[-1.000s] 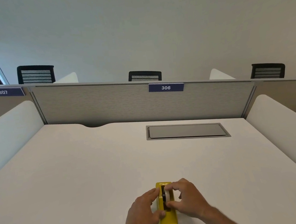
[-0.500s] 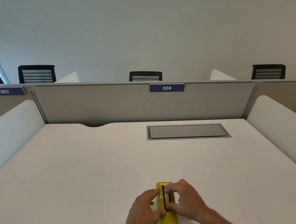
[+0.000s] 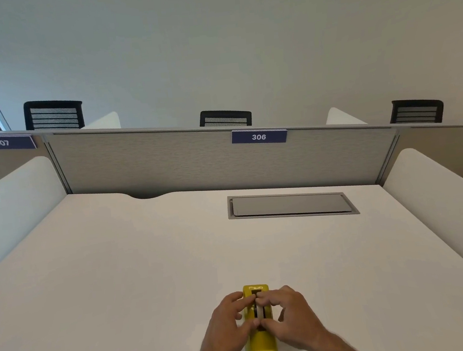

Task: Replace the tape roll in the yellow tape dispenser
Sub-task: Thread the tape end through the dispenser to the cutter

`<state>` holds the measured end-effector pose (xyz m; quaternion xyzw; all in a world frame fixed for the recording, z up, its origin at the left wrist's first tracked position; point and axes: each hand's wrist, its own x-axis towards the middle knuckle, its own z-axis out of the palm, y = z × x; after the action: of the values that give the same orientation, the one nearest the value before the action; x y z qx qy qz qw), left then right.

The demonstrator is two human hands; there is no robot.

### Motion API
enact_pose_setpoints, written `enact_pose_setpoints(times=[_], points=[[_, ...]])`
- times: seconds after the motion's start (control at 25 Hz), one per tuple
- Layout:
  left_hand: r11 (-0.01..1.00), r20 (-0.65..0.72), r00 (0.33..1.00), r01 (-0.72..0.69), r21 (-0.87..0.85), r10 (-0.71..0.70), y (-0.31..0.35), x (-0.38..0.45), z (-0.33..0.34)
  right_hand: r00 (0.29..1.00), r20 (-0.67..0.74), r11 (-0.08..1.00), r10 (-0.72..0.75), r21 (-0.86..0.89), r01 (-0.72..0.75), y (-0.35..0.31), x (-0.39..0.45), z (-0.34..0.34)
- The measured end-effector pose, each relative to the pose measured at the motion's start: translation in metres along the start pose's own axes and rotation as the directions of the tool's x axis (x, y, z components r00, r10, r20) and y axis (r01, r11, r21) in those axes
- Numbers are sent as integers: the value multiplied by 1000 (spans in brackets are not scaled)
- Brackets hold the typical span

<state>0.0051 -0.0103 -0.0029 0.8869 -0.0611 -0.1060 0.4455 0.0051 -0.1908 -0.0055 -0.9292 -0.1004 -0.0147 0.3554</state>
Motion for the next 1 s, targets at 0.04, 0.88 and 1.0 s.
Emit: enact_pose_setpoints(times=[0.04,0.88,1.0], points=[[1000,2,1000,6,3,-6,1,0,0,1000,-5,1000,-1,14,1,0,0,-1],[999,-36,999,-41,-31,39,9,-2,-6,996,-21,996,-86,-6,86,-3,13,-14],[999,-36,999,-42,-31,41,9,-1,-6,996,-26,996,-90,17,91,-2,16,-16]])
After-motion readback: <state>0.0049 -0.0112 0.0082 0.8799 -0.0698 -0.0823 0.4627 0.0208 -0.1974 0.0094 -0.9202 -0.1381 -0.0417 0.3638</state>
